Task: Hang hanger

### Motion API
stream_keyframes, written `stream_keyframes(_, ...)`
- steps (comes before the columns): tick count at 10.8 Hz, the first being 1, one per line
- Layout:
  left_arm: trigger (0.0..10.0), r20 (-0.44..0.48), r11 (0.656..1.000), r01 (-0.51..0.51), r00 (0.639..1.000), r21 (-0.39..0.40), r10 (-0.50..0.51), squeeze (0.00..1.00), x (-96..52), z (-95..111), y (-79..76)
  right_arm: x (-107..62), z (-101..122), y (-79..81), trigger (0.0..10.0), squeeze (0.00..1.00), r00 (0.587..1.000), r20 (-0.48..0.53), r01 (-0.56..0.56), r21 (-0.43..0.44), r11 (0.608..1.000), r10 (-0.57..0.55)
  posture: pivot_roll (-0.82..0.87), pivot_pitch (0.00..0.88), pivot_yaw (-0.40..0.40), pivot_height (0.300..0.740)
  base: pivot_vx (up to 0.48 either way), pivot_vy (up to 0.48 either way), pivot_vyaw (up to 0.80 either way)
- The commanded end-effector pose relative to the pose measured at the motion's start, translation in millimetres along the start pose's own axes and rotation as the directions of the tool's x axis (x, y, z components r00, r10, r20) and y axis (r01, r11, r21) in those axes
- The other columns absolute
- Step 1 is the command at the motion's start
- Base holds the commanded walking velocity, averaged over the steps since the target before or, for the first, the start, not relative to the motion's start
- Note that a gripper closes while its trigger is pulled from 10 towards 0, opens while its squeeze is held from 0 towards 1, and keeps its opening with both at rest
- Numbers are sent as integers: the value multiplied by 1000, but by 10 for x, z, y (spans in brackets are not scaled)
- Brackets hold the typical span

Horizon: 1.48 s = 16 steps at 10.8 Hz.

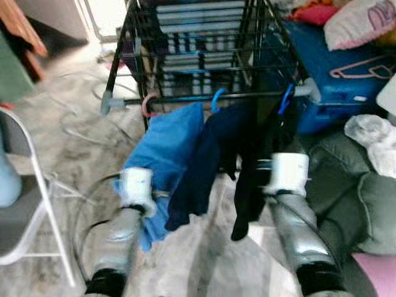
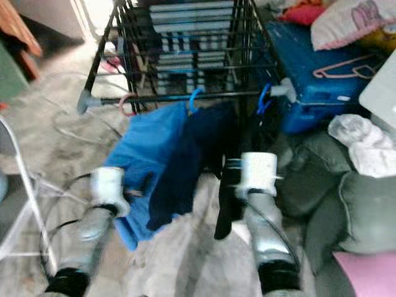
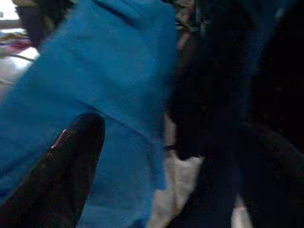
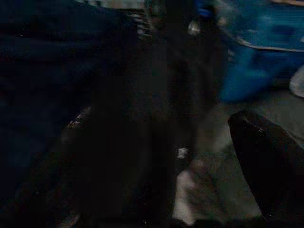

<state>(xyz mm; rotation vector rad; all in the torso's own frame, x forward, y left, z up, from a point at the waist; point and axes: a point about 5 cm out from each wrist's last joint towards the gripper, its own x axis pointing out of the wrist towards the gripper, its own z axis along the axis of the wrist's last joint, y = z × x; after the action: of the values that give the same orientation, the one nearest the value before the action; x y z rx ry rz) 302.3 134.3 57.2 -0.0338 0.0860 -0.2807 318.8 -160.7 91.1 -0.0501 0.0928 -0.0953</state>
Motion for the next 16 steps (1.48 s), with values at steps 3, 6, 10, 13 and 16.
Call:
stream_keyframes(3,10000,27,999,42,999,-23,-42,0,-31,44,29,-29,17,60,10000,0,1000,17,-11,-2,1000,11,-108,94,80,740,96,0,0)
stream_keyframes(6,10000,43,997,58,997,-42,-57,0,-43,67,11,-86,19,41,10000,0,999,37,-26,-69,997,29,-108,94,80,740,403,0,0)
stream_keyframes(10,10000,30,998,44,999,-53,-42,0,-68,46,18,-141,44,64,10000,0,997,61,-46,-114,992,53,-105,105,71,740,192,0,0)
stream_keyframes(13,10000,25,998,49,999,-44,-48,0,-78,45,24,-135,163,168,10000,0,990,114,-71,-150,986,88,-103,109,78,740,0,0,0)
stream_keyframes(16,10000,15,998,60,998,-37,-59,0,-87,32,16,-10,219,347,10000,0,981,89,-159,-133,978,171,-101,113,82,740,0,0,0)
